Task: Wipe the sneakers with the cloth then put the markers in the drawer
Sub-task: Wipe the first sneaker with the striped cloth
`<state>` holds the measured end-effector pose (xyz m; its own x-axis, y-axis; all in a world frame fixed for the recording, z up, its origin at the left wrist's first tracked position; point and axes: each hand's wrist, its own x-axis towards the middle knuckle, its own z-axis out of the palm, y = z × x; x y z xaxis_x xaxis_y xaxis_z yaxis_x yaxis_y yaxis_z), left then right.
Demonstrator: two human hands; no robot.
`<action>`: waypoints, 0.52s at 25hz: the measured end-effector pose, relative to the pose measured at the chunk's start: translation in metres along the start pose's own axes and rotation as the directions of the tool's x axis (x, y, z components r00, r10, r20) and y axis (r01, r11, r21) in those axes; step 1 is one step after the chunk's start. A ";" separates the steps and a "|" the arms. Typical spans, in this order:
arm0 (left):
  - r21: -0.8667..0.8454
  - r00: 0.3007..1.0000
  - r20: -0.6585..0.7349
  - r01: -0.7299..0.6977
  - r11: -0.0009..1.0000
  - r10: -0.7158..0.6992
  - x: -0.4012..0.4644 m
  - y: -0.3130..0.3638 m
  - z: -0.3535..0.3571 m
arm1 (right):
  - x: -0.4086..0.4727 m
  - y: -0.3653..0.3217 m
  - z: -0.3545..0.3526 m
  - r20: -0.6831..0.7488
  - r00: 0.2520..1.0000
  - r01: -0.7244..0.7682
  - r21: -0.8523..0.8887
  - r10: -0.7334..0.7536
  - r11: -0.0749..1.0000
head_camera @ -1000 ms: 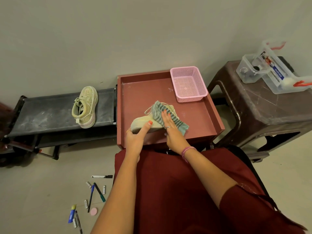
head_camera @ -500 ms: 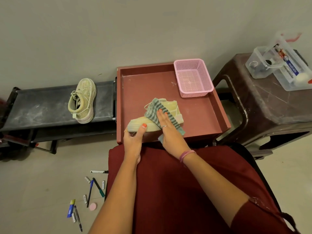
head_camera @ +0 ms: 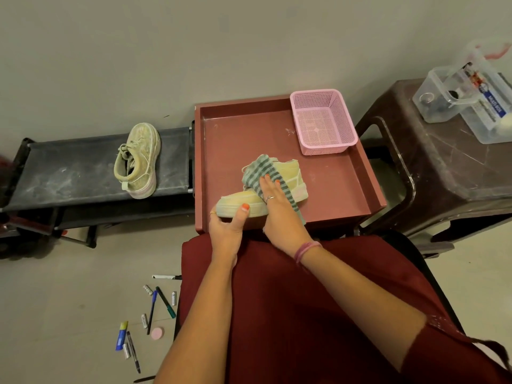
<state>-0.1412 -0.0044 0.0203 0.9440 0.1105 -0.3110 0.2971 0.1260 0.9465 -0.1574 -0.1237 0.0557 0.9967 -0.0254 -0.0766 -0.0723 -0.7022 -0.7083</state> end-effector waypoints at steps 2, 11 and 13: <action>-0.001 1.000 -0.001 -0.002 1.000 0.002 -0.001 0.000 0.000 | 0.000 0.012 -0.003 -0.029 0.997 0.073 -0.081 -0.076 0.994; -0.016 1.000 -0.010 0.022 1.000 -0.022 0.001 -0.001 -0.001 | 0.045 0.018 -0.012 -0.009 0.988 -0.156 -0.143 0.156 0.977; -0.016 1.000 0.000 0.017 1.000 -0.017 0.003 -0.002 -0.002 | 0.021 -0.007 -0.001 0.008 0.999 -0.050 -0.077 0.050 0.996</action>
<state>-0.1396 -0.0023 0.0170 0.9388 0.1083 -0.3270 0.3107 0.1432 0.9396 -0.1355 -0.1197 0.0597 0.9915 -0.0551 -0.1177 -0.1187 -0.7530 -0.6472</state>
